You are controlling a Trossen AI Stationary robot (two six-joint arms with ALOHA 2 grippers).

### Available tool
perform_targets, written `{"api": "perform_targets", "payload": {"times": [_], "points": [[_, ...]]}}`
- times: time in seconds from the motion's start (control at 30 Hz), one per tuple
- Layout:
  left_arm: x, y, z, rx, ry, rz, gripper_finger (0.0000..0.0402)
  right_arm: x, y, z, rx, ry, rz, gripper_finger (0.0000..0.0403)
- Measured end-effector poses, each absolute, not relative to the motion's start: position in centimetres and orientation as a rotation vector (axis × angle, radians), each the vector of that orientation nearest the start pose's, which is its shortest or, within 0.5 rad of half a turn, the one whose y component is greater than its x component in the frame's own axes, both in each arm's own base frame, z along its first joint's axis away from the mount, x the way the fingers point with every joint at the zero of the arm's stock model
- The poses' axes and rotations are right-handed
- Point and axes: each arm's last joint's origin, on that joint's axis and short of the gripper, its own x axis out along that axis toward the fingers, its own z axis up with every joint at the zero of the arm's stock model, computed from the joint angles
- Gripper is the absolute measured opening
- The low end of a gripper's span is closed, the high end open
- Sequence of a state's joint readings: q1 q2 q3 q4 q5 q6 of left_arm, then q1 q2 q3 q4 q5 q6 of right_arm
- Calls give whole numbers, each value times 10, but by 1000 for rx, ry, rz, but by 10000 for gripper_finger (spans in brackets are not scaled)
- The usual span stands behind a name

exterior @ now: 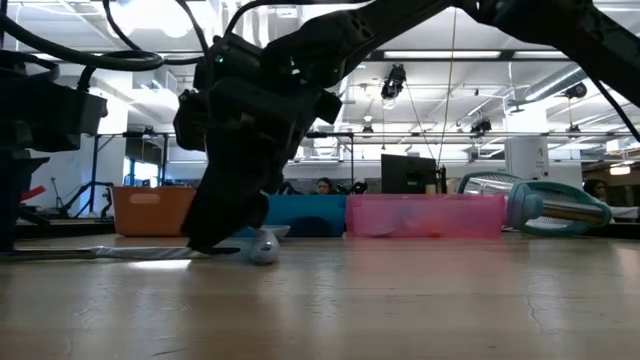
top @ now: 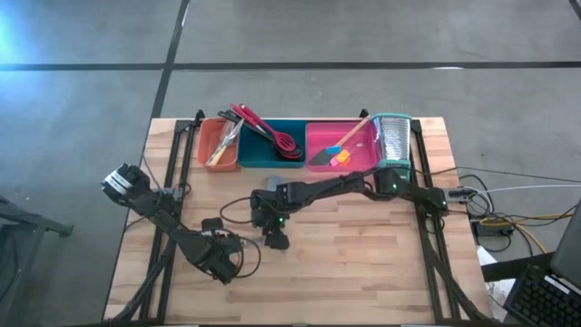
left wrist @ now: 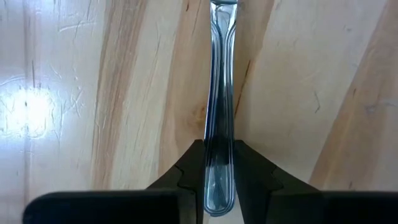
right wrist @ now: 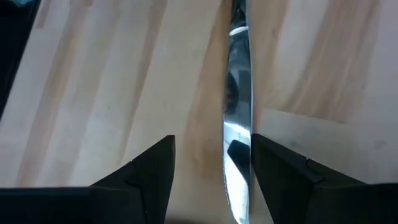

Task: Pick & Place Kitchen Items
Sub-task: Put the silver knife into the orange bin

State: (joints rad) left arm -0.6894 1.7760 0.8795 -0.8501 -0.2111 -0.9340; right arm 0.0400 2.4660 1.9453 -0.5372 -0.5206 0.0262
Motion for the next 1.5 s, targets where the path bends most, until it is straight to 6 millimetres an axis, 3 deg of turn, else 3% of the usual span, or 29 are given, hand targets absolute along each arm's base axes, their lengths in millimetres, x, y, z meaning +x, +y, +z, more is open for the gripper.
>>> {"api": "perform_targets", "payload": {"times": [0.57, 0.8, 1.07, 1.33, 1.5], "points": [[206, -153, 114, 55, 1460, 460, 53, 512, 48, 116, 317, 1075, 452, 195], [208, -150, 114, 51, 1446, 478, 49, 512, 49, 115, 282, 1081, 392, 142], [209, -150, 114, 47, 1440, 483, 48, 512, 48, 114, 276, 1087, 371, 23], [210, -150, 115, 50, 1428, 479, 44, 509, 48, 113, 284, 1117, 371, 10], [212, -152, 127, 22, 1415, 427, 75, 509, 48, 113, 269, 1117, 371, 8]]}}
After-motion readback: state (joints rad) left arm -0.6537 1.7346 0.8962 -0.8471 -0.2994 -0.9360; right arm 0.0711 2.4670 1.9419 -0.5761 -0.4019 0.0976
